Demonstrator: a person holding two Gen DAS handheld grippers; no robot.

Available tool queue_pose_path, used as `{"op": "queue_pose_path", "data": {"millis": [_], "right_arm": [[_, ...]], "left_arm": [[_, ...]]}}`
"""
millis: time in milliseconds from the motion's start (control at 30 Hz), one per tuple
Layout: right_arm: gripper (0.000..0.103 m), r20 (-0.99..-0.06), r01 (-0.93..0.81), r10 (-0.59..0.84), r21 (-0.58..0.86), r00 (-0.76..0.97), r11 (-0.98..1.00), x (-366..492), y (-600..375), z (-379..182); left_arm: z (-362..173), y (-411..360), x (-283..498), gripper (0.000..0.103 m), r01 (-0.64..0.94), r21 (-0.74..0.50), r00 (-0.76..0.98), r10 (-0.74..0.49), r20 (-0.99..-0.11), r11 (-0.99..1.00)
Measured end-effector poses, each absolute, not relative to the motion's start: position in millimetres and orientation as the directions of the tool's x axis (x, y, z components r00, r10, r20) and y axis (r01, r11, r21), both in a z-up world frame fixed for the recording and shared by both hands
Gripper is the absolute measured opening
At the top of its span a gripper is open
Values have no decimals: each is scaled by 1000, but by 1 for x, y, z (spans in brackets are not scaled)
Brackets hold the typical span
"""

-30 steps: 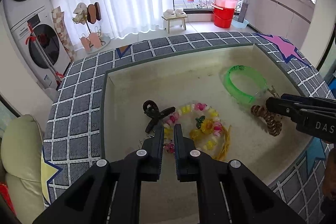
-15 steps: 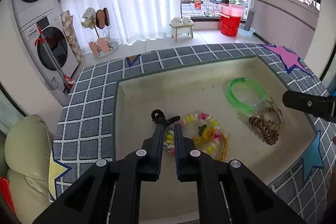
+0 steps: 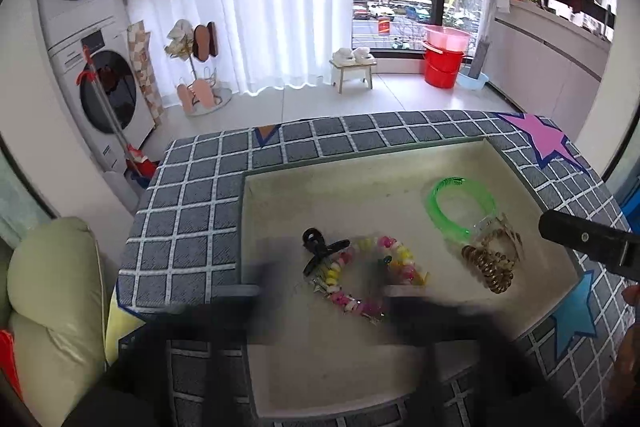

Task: Organize jewelry
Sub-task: 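Move both open tools away from the tray toward the heart pendants on the mat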

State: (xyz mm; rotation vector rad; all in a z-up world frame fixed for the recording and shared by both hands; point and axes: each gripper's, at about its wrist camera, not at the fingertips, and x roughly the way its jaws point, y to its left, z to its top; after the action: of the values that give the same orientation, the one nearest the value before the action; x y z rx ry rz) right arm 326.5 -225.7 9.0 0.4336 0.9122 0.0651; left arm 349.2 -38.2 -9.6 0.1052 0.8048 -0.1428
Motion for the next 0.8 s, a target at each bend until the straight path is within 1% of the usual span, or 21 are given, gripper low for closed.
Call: {"op": "queue_pose_path", "data": {"millis": [67, 133, 200, 267, 367, 533, 800], "right_arm": [[81, -745, 127, 240, 399, 623, 908, 323, -226, 11], [84, -743, 120, 227, 382, 630, 916, 320, -225, 14], [102, -739, 107, 203, 349, 643, 931, 315, -220, 19], [103, -720, 85, 195, 333, 666, 939, 307, -216, 25], [103, -715, 69, 197, 325, 670, 943, 300, -212, 31], [103, -747, 69, 183, 293, 639, 954, 293, -206, 39], [103, -762, 64, 213, 316, 612, 946, 275, -207, 41]], "left_arm": [[-3, -35, 343, 103, 149, 39, 713, -80, -697, 988], [0, -35, 339, 103, 160, 39, 711, -88, -698, 986], [2, -35, 335, 103, 154, 47, 718, -79, -691, 987], [3, -34, 331, 103, 149, 54, 724, -71, -687, 987], [5, -32, 323, 103, 144, 54, 726, -68, -684, 988], [7, -31, 311, 103, 156, 63, 733, -72, -676, 986], [4, -28, 292, 103, 179, 52, 716, -93, -692, 983]]}}
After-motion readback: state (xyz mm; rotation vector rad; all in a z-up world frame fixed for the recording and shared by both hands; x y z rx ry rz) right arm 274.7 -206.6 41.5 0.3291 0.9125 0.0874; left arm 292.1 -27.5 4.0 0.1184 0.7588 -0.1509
